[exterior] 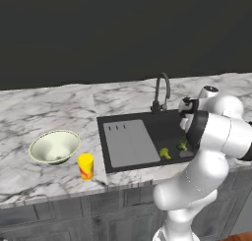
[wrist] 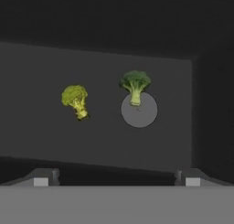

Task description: Remove the broccoli and broccoli from the sink. Then move the bowl and cup from the counter to the sink for washing.

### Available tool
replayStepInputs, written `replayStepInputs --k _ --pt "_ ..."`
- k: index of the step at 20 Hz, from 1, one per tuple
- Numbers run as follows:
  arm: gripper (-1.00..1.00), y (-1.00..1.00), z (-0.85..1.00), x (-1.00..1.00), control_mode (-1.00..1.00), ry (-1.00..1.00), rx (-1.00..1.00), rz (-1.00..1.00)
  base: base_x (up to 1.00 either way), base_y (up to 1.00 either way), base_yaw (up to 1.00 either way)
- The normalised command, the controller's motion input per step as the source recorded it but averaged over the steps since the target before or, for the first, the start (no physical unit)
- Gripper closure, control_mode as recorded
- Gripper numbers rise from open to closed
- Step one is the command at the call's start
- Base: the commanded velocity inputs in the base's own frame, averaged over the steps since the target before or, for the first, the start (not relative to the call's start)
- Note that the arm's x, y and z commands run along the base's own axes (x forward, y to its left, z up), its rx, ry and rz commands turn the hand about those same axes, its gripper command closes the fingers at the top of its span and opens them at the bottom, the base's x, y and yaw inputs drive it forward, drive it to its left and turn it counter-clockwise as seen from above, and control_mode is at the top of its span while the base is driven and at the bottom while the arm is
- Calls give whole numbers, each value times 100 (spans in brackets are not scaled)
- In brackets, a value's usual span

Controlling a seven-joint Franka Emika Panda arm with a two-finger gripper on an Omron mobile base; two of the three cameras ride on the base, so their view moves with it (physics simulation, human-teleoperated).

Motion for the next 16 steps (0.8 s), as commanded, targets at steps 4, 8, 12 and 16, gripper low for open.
replayStepInputs --k 4,8,12,16 --pt "-100 -4 -11 17 -100 0 0 2 0 0 0" --pt "-100 -4 -10 18 -100 0 0 2 0 0 0" --pt "-100 -5 -10 18 -100 0 0 0 0 0 0" --pt "-100 -7 -9 18 -100 0 0 0 0 0 0"
